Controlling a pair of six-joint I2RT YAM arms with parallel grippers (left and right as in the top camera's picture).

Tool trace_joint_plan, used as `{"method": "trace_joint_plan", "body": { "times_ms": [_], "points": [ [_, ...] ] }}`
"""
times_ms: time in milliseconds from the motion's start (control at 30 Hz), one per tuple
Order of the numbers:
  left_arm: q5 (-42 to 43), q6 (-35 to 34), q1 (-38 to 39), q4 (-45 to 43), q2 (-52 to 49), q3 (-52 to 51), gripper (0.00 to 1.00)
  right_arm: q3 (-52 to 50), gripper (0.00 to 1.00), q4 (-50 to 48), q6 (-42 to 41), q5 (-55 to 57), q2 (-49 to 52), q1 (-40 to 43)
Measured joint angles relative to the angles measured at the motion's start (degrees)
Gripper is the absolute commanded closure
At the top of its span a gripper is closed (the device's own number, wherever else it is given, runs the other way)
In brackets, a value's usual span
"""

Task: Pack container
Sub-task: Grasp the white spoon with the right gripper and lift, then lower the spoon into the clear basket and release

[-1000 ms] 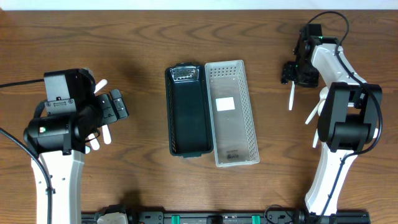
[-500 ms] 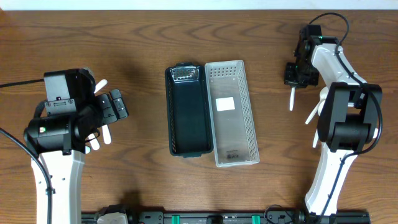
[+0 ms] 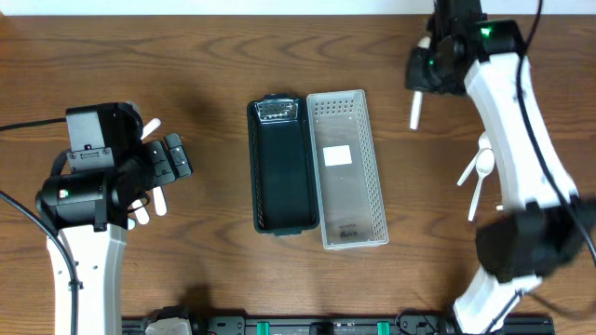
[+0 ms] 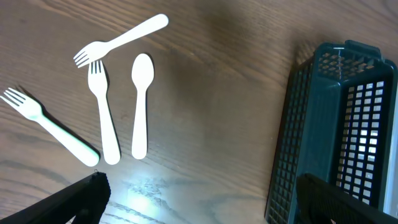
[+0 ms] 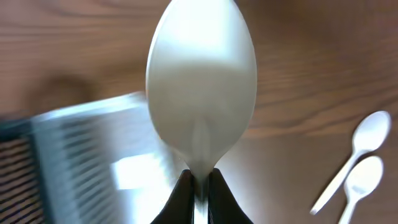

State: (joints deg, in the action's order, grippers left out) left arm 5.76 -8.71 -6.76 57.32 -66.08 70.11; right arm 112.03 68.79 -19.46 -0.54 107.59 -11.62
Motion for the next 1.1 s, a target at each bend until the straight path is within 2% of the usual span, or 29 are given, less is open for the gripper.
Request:
{"method": "trace_joint_plan", "body": {
  "times_ms": [200,533,600,633,700,933,1100],
  "points": [
    [0.0,0.0,0.0,0.0,0.0,0.0,0.02,-2.0,0.98,2.0,-5.2,-1.0,-1.6,-9.3],
    [0.0,0.0,0.0,0.1,0.0,0.0,0.02,-23.3,0.98,-9.8,-8.2,-1.2,4.6,-18.3],
    [0.0,0.0,0.0,0.1,0.0,0.0,0.02,-25.4,0.91,-11.3,-8.1,-1.2,5.5,-19.5],
    [0.0,0.0,0.0,0.1,0.0,0.0,0.02,-26.0,0.83,-11.8,-7.9,-1.2,6.0,-20.1],
    [0.0,0.0,0.0,0.1,0.0,0.0,0.02,-26.5,0.64,-12.7,-7.2,-1.3,6.5,-20.9],
    [0.0,0.1,0.0,0.2,0.0,0.0,0.02,-23.8,0.62,-12.2,-4.4,-1.2,6.6,-21.4],
    [0.0,0.2,0.0,0.2,-0.1,0.0,0.02,-10.8,0.60,-4.0,-2.4,0.5,6.5,-17.9]
  ]
}}
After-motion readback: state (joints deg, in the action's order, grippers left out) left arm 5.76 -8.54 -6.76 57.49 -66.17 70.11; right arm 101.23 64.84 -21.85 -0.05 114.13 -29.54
